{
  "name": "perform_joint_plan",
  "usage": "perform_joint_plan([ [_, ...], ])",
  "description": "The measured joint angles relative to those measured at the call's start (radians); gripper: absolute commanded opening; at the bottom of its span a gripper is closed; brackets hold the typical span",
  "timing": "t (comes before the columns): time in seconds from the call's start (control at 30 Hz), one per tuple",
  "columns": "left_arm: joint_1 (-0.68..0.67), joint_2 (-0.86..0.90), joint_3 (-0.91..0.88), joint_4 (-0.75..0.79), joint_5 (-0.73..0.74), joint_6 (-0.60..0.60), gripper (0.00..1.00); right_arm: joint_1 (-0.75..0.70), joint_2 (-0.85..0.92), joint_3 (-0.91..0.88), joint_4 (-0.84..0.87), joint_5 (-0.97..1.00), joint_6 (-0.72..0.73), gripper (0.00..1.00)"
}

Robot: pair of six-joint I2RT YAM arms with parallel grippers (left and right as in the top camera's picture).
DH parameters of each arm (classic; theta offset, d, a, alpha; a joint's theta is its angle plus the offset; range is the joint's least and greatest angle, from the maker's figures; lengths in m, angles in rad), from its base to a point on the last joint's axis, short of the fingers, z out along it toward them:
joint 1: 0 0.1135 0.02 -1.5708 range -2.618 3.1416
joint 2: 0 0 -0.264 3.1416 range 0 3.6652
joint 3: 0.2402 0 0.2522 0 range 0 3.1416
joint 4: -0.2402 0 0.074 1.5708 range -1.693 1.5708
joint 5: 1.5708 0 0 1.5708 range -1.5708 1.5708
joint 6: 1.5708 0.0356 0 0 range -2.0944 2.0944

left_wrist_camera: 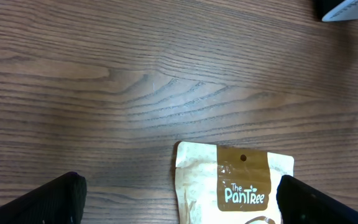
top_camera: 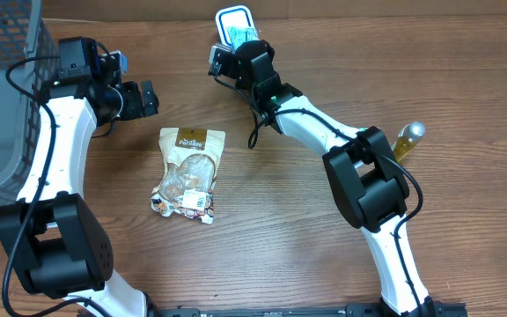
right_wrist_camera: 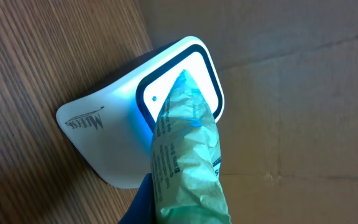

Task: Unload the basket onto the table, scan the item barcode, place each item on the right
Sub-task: 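Hold the packet's barcode against the scanner window with the right gripper, then move the packet back down and lower it onto the table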

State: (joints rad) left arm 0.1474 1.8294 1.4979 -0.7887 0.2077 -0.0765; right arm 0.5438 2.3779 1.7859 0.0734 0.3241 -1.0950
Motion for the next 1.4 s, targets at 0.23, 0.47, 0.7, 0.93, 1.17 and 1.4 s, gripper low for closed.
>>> perform_joint_plan([
  [0.23, 0.0, 0.0, 0.0, 0.0, 0.0, 0.0, 1.0, 0.0, 0.0, 0.0, 0.0, -0.003, 0.002, 0.04],
  [0.47, 0.0, 0.0, 0.0, 0.0, 0.0, 0.0, 1.0, 0.0, 0.0, 0.0, -0.002, -0.003, 0.002, 0.04],
  [0.7, 0.0, 0.0, 0.0, 0.0, 0.0, 0.0, 1.0, 0.0, 0.0, 0.0, -0.002, -0.002, 0.024, 0.04],
  [0.93, 0.0, 0.0, 0.0, 0.0, 0.0, 0.0, 1.0, 0.002, 0.0, 0.0, 0.02, 0.06, 0.154, 0.04],
  [1.17, 0.0, 0.0, 0.0, 0.0, 0.0, 0.0, 1.0, 0.002, -0.079, 0.0, -0.13, 0.114, 0.346, 0.04],
  [1.4, 0.0, 0.0, 0.0, 0.0, 0.0, 0.0, 1.0, 0.002, -0.322, -0.002, -0.532, 0.093, 0.68, 0.04],
])
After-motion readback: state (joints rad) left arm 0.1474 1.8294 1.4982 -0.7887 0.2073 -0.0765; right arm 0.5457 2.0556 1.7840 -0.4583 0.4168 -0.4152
